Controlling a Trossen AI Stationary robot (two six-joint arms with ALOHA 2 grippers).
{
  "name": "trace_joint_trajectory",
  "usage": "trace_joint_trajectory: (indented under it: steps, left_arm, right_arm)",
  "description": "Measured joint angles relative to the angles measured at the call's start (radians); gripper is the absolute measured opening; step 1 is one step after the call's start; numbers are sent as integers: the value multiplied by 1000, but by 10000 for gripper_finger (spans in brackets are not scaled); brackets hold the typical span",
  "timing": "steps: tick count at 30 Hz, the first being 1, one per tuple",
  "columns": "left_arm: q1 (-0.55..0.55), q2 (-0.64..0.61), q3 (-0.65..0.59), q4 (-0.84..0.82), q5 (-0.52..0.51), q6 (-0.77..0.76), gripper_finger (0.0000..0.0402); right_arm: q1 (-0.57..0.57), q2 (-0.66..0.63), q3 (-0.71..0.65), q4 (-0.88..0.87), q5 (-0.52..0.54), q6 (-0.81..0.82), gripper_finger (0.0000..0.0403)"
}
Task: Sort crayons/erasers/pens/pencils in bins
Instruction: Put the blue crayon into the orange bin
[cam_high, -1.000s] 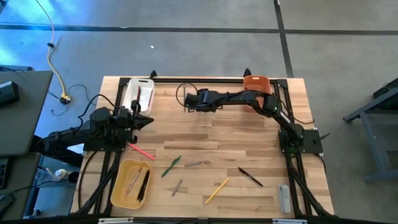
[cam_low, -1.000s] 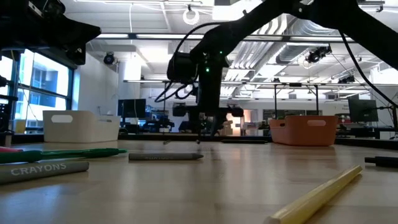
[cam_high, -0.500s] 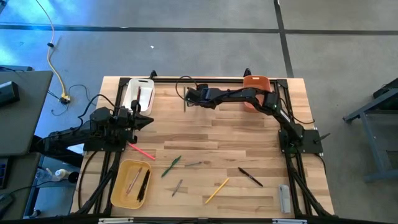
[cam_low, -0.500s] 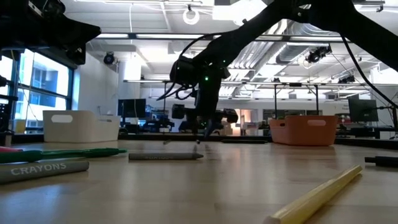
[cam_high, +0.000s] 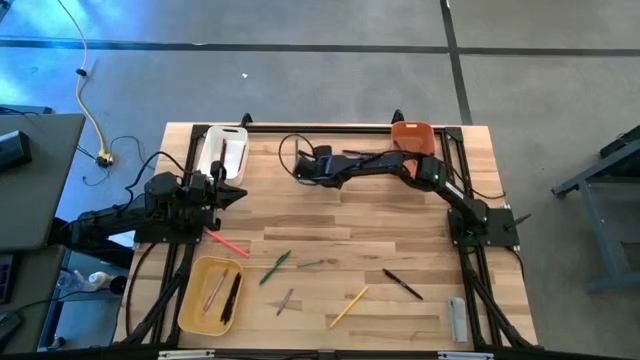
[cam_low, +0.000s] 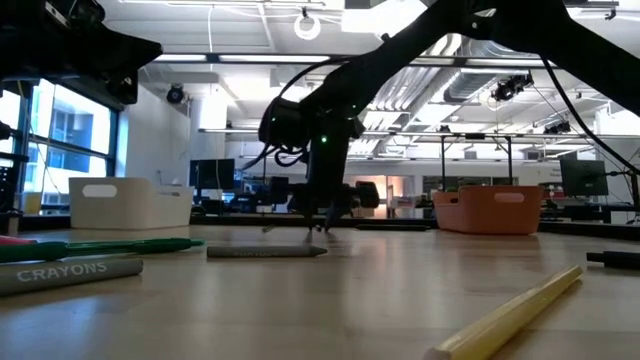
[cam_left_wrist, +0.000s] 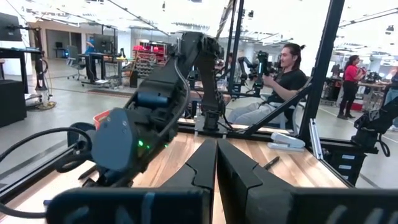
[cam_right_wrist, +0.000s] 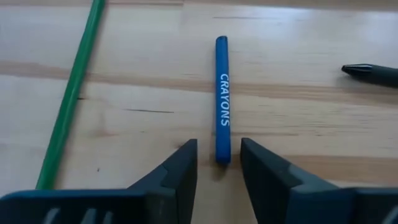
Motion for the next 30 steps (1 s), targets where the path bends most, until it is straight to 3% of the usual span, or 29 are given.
trace_joint_trajectory:
  steps: [4, 13, 23, 30]
  left_arm:
    - [0, 0, 0, 0, 0, 0, 3]
    - [0, 0, 0, 0, 0, 0, 3]
    - [0, 0, 0, 0, 0, 0, 3]
    - [0, 0, 0, 0, 0, 0, 3]
  right_arm:
    - [19, 6, -2, -3, 53, 18, 86]
    - [30, 6, 5, -39, 44, -17, 17]
    - [85, 8, 86, -199, -38, 20, 13]
    - [136, 10, 158, -337, -37, 97, 14]
